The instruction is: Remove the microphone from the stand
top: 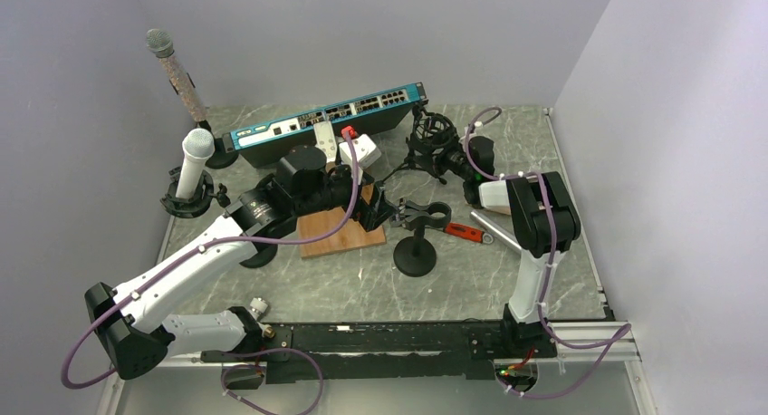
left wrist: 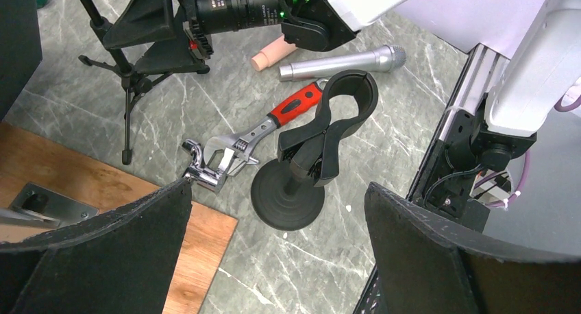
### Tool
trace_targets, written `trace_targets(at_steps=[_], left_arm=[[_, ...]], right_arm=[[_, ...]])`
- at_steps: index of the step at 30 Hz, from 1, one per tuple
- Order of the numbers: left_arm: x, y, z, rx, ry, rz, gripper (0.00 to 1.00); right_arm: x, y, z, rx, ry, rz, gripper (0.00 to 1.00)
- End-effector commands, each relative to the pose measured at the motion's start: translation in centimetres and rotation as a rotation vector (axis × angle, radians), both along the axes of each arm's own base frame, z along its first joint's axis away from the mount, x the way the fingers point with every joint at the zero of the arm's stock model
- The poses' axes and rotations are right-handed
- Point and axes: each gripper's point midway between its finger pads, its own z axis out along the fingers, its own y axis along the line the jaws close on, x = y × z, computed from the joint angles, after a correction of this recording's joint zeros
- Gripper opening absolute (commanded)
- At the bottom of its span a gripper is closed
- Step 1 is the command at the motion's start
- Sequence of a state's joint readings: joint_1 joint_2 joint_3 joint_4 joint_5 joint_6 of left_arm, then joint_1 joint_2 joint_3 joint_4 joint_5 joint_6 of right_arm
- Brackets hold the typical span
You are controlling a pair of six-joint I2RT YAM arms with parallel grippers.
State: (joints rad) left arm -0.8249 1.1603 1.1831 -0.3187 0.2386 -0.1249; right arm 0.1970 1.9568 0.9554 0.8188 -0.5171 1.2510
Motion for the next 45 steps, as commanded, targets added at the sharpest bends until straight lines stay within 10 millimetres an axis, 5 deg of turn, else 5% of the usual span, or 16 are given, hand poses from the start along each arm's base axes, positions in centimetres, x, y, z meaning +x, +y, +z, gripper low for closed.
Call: trace_targets(at_steps=[1, 9, 13, 15, 16, 25, 32, 35, 37, 45], left_arm=[[0.1, -0.1, 2.0, -0.05, -0.035, -0.004, 0.99], [-0.1, -0.4, 1.8, -0.053, -0.02, -0.018, 0.99], [-0.1, -0.3, 1.9, -0.055, -0.023, -0.016, 0.99], [-0.1, -0.3, 1.8, -0.053, -0.025, -0.015, 0.99], [0.0, -0.3, 1.8, -0.053, -0.024, -0.014, 0.99], [0.1, -0.3, 1.6, -0.047, -0.02, -0.013, 0.99], [0.1, -0.4, 1.5, -0.046, -0.017, -0.014, 0.99], [0.0, -0.5, 1.4, -0.045, -0.013, -0.019, 0.99], [0.0, -0.5, 1.4, -0.044, -0.014, -0.018, 0.99], [0.0, -0.3, 1.6, -0.049, -0.021, -0.014, 0.99]], right_arm=[[1.2, 0.1, 3.0, 0.034, -0.091, -0.01, 0.65], [1.3, -0.2, 3.4, -0.039, -0.11, -0.039, 0.45], [1.3, 0.0, 3.4, -0.133, -0.121, -0.038, 0.22], [1.6, -0.2, 3.2, -0.23, -0.121, -0.047, 0.0], [1.7, -0.4, 2.8, -0.294, -0.112, -0.054, 0.0], [1.5, -1.0, 3.1, -0.56, -0.116, -0.055, 0.0], [0.8, 0.2, 4.6, -0.482, -0.141, 0.017, 0.02], [0.2, 0.8, 5.6, -0.348, -0.146, 0.053, 0.38], [0.0, 0.7, 6.9, -0.241, -0.172, 0.05, 0.5], [0.3, 0.1, 7.9, -0.002, -0.151, 0.03, 0.6]])
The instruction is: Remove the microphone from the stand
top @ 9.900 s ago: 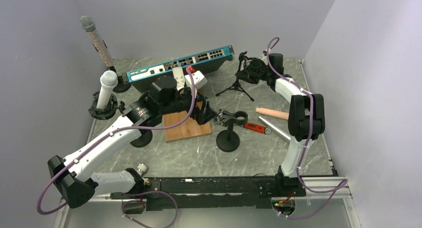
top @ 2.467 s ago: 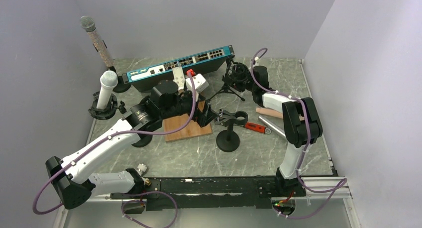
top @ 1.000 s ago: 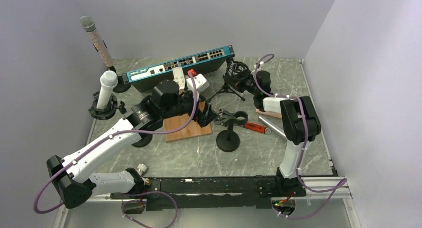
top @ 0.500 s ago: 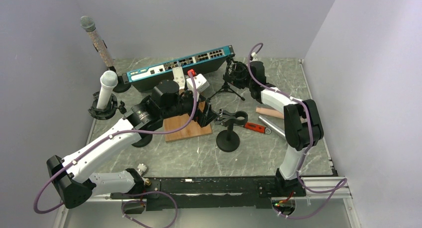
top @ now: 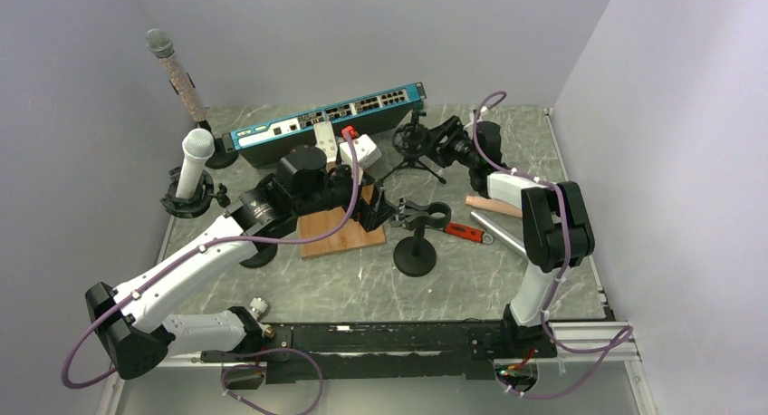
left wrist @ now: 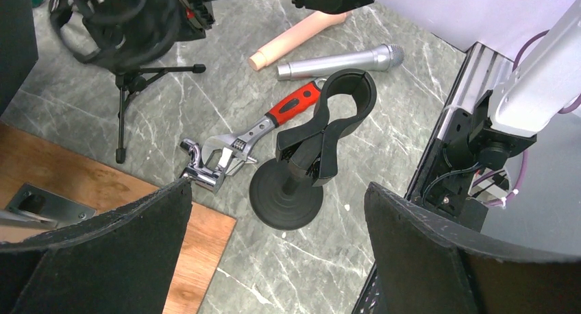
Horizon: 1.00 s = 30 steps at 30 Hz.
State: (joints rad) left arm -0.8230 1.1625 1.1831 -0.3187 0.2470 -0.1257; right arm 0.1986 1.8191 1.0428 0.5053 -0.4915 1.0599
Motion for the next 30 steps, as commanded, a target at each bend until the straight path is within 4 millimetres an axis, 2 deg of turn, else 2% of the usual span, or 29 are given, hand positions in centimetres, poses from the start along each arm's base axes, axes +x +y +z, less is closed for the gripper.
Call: trace_targets(at_steps=[1, 5, 7, 10, 13, 16, 22, 30], left_arm=[[0.1, -0.2, 1.7, -0.048, -0.025, -0.005, 0.99], [0.2, 0.1, 2.1, -0.051, -0.04, 0.01, 0.99], [0.2, 0.3, 2.2, -0.05, -0.047, 0.018, 0.99], [0.3, 0.5, 2.3, -0.05, -0.052, 0.024, 0.99], [0.2, 0.5, 2.5, -0.056, -0.054, 0.023, 0.99], [0.2, 0.6, 2.5, -0.059, -0.056, 0.028, 0.99], [0.6, 0.7, 2.3, -0.051, -0.058, 0.046, 0.99], [1.4, 1.2, 2.0, -0.034, -0.069, 0.08, 0.99]], right_arm=[[0.7, 0.7, 4.8, 0.172, -0.107, 0.025, 0.6], [0.8, 0.8, 3.8, 0.194, -0.066, 0.01, 0.59], [0.8, -0.1, 2.7, 0.141, -0.036, -0.041, 0.59], [-0.2, -1.7, 0.9, 0.02, 0.001, -0.11, 0.61], [-1.5, -2.6, 0.5, -0.055, -0.013, -0.121, 0.61], [-2.9, -3.0, 0.6, -0.16, -0.035, -0.118, 0.62], [-5.9, -4.4, 0.7, -0.322, -0.047, -0.123, 0.71], [-9.2, -6.2, 3.6, -0.46, -0.085, -0.119, 0.81]])
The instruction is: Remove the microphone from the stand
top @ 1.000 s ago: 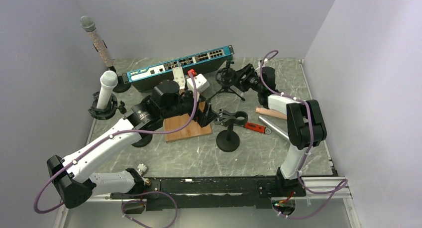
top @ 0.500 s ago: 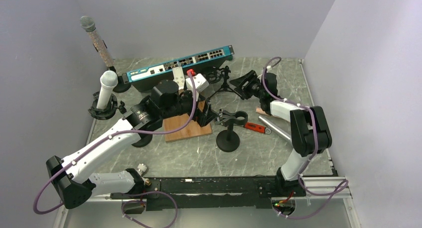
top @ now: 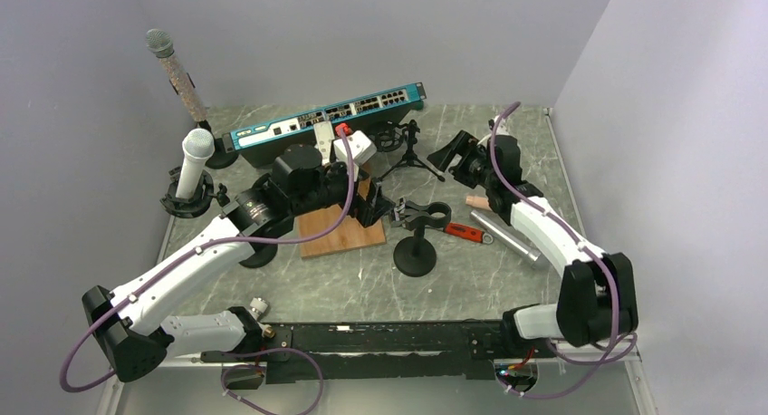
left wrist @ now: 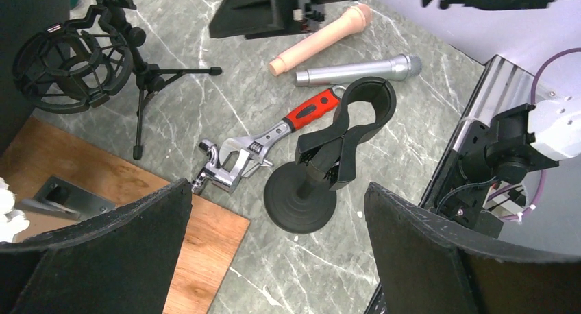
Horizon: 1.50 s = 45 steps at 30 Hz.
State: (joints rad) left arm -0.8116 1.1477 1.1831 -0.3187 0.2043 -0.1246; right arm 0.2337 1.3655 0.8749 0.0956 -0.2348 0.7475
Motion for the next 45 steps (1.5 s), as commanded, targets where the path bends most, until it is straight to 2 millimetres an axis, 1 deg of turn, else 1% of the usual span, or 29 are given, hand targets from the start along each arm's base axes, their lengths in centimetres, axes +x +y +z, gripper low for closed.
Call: trace_targets(at_steps=[1, 4, 6, 8, 10, 13, 17, 21, 23, 25, 28, 29, 32, 33, 37, 39, 42, 44, 45], left_arm=[[0.7, 0.4, 1.4, -0.026, -0.051, 0.032, 0.99], [1.1, 0.5, 1.0, -0.009, -0.051, 0.047, 0.99], [1.3, 0.5, 0.7, 0.003, -0.051, 0.052, 0.99], [1.4, 0.6, 0.6, 0.009, -0.053, 0.059, 0.99], [1.5, 0.5, 0.4, 0.013, -0.056, 0.061, 0.99], [1.7, 0.6, -0.1, 0.035, -0.06, 0.07, 0.99], [2.1, 0.8, -0.5, 0.055, -0.084, 0.091, 0.98], [2.5, 1.0, -0.8, 0.082, -0.128, 0.106, 0.99], [2.8, 1.3, -0.9, 0.112, -0.157, 0.118, 0.99], [2.8, 1.7, -0.3, 0.124, -0.154, 0.128, 0.99], [2.6, 3.0, 2.8, 0.11, -0.178, 0.174, 0.99], [2.4, 3.7, 4.6, 0.094, -0.197, 0.191, 1.0], [1.7, 6.8, 7.7, 0.097, -0.23, 0.28, 0.99], [1.5, 8.2, 8.6, 0.103, -0.241, 0.323, 0.99], [0.4, 14.8, 11.6, 0.116, -0.284, 0.539, 0.99], [-0.2, 18.1, 12.5, 0.13, -0.318, 0.641, 1.0], [-1.0, 23.0, 13.3, 0.168, -0.366, 0.816, 0.99], [-1.5, 25.8, 13.6, 0.214, -0.384, 0.926, 0.99], [-1.7, 26.6, 13.7, 0.231, -0.391, 0.95, 0.99]], right_arm=[[-1.9, -1.5, 1.6, -0.104, -0.028, -0.01, 0.83], [-2.9, -1.1, 2.6, -0.085, -0.053, 0.005, 0.85], [-3.3, -1.1, 2.8, -0.089, -0.039, -0.008, 0.86], [-3.5, -1.6, 2.4, -0.122, 0.001, -0.056, 0.88], [-3.9, -1.9, 1.8, -0.132, 0.04, -0.069, 0.89], [-4.8, -2.3, 1.5, -0.132, 0.043, -0.079, 0.92], [-6.7, -1.9, 3.1, -0.146, -0.025, 0.004, 0.93], [-8.0, -2.3, 5.0, -0.186, -0.065, 0.036, 0.95], [-8.8, -2.4, 5.6, -0.185, -0.071, 0.044, 0.95], [-9.6, -2.1, 6.2, -0.169, -0.094, 0.074, 0.95], [-10.3, -1.9, 7.0, -0.162, -0.113, 0.095, 0.96], [-10.5, -2.1, 7.1, -0.163, -0.112, 0.091, 0.96], [-11.2, -2.0, 7.6, -0.143, -0.144, 0.099, 0.96], [-11.4, -1.9, 7.9, -0.137, -0.162, 0.105, 0.96], [-11.8, -2.0, 8.9, -0.136, -0.186, 0.102, 0.97], [-12.1, -1.6, 9.1, -0.114, -0.21, 0.124, 0.97], [-12.4, -1.5, 9.5, -0.1, -0.234, 0.137, 0.97], [-12.7, -1.4, 9.5, -0.098, -0.229, 0.143, 0.97], [-12.8, -1.3, 9.4, -0.092, -0.235, 0.149, 0.97]])
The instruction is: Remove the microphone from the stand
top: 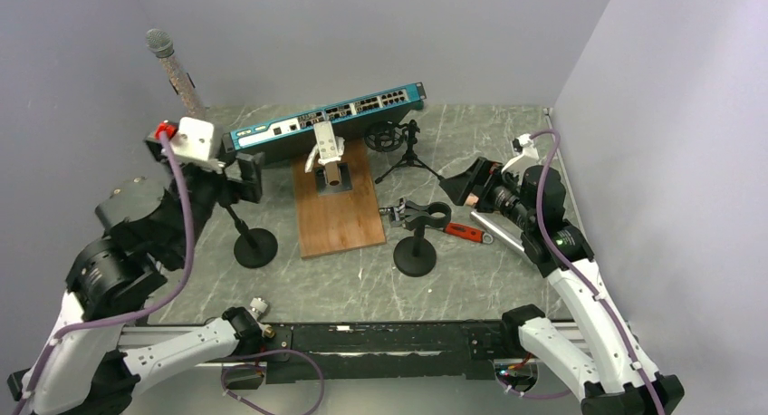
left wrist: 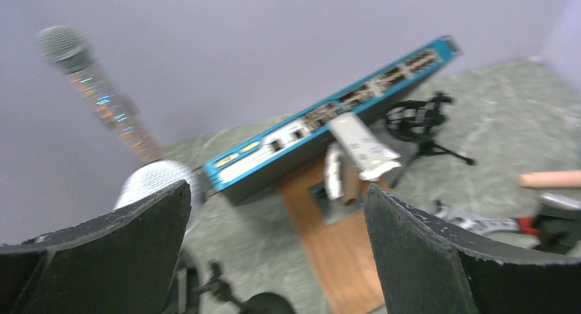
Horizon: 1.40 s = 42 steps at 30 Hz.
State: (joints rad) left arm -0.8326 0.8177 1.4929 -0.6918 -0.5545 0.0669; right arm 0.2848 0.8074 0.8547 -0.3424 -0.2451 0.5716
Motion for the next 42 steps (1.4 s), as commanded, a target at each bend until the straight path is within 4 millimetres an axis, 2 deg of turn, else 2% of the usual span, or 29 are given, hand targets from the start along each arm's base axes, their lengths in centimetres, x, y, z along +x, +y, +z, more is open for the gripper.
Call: trace_targets(at_steps=[1, 5, 9, 13, 19, 27, 29, 32, 35, 39, 42], left_arm=[[-0.3, 6.9, -0.9, 0.14, 0.02, 0.328, 0.99], [-0.7, 9.4, -1.2, 0.194, -0.009, 0.448, 0.99], [-0.4, 10.1, -1.0, 0.207, -0.036, 0.513, 0.99], [0.7, 10.8, -1.7, 0.26, -0.041, 0.599, 0.99], [3.0, 11.6, -3.3, 0.252, -0.007, 0.635, 0.99], [5.0, 12.4, -4.3, 0.308, 0.018, 0.773, 0.98], [5.2, 12.5, -4.5, 0.317, 0.031, 0.79, 0.93], [5.1, 13.0, -4.7, 0.322, 0.04, 0.825, 0.79], [5.1, 13.0, -4.8, 0.316, 0.045, 0.812, 0.7], [5.0, 12.9, -4.5, 0.332, 0.037, 0.797, 0.5], [4.9, 12.9, -3.4, 0.309, 0.028, 0.786, 0.33]], right_arm=[[-0.7, 0.7, 1.2, 0.034, -0.064, 0.048, 0.97], [-1.0, 0.8, 1.2, 0.048, -0.077, 0.059, 0.97], [-1.1, 0.8, 1.2, 0.045, -0.081, 0.065, 0.97], [-1.1, 0.7, 1.0, 0.037, -0.08, 0.059, 0.97], [-1.2, 0.4, 1.1, 0.029, -0.084, 0.044, 0.98], [-1.2, 0.2, 1.3, 0.029, -0.086, 0.035, 0.98], [-1.2, 0.2, 1.4, 0.028, -0.088, 0.034, 0.98], [-1.2, 0.1, 1.6, 0.025, -0.093, 0.03, 0.98], [-1.2, 0.1, 1.7, 0.028, -0.095, 0.029, 0.98], [-1.1, 0.2, 1.4, 0.032, -0.091, 0.031, 0.99], [-0.9, 0.3, 1.3, 0.03, -0.088, 0.032, 0.99]])
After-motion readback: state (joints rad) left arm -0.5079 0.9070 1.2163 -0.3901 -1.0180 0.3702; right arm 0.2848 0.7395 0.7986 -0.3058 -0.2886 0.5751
